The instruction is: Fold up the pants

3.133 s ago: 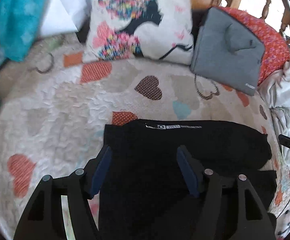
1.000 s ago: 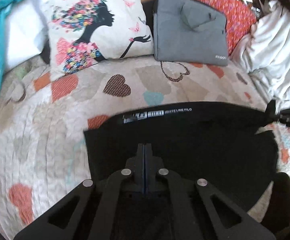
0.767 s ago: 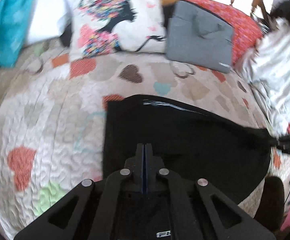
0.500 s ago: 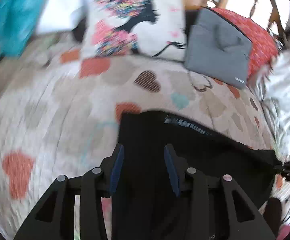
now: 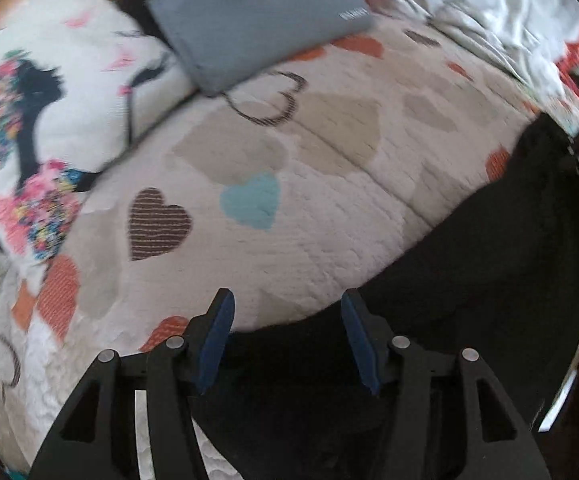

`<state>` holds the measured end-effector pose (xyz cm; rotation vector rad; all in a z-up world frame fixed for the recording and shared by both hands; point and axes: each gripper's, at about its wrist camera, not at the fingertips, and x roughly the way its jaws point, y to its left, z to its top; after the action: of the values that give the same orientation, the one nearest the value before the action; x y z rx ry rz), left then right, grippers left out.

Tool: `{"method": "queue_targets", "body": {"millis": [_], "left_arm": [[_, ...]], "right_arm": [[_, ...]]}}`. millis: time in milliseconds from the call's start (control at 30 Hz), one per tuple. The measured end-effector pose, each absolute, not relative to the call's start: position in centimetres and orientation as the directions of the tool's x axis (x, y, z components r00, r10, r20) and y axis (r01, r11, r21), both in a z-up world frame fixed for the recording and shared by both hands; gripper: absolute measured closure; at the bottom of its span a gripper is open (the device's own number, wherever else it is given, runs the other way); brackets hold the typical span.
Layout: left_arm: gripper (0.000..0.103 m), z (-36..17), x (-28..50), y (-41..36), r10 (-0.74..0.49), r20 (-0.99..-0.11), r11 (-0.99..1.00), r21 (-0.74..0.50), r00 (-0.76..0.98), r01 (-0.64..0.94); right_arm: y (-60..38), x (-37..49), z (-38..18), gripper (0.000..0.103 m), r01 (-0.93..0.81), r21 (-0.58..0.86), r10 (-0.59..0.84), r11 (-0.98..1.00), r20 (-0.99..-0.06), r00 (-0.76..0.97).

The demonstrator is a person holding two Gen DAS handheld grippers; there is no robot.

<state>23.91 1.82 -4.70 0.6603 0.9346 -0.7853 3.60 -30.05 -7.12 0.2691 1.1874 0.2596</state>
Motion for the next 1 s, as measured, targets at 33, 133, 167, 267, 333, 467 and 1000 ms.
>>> {"method": "queue_targets", "body": {"millis": [33,133,167,267,333,467,1000], "left_arm": [[0.049,-5.0,23.8,1.7,-0.289,-0.892,0.533,0.152,0.348,0.832],[0.049,-4.6,23.4,2.4,-0.305,-0.892,0.515,0.140,0.333,0.846],[0.049,-4.2,23.3,3.0,-0.315,-0.887,0.523,0.134,0.337,0.842],[0.049,-3.7,22.7,4.0,-0.302,-0.890,0.514,0.149,0.341,0.845],[0.049,-3.2,22.3,4.7,-0.301,-0.885,0.509,0.165,0.354,0.845],[0.049,-2.8,22.3,5.6,-0.308,-0.873,0.528,0.173,0.378,0.831],[0.075,-6.9,24.0,1.8,-0.195,-0.921,0.473,0.213,0.338,0.855]], "right_arm": [[-30.2,3.7,-7.1,0.097,-0.052,0.345,0.341,0.937,-0.873,0.350],[-30.4,4.2,-6.8,0.097,-0.050,0.344,0.339,0.938,-0.875,0.347],[-30.5,4.4,-6.6,0.097,-0.050,0.343,0.338,0.938,-0.875,0.345],[-30.8,4.8,-6.2,0.097,-0.055,0.338,0.336,0.940,-0.879,0.340],[-31.1,5.1,-6.0,0.097,-0.052,0.337,0.334,0.940,-0.879,0.339],[-31.5,5.6,-5.7,0.097,-0.039,0.340,0.332,0.940,-0.879,0.342],[-32.1,6.2,-6.1,0.097,-0.003,0.362,0.342,0.932,-0.878,0.336]]}}
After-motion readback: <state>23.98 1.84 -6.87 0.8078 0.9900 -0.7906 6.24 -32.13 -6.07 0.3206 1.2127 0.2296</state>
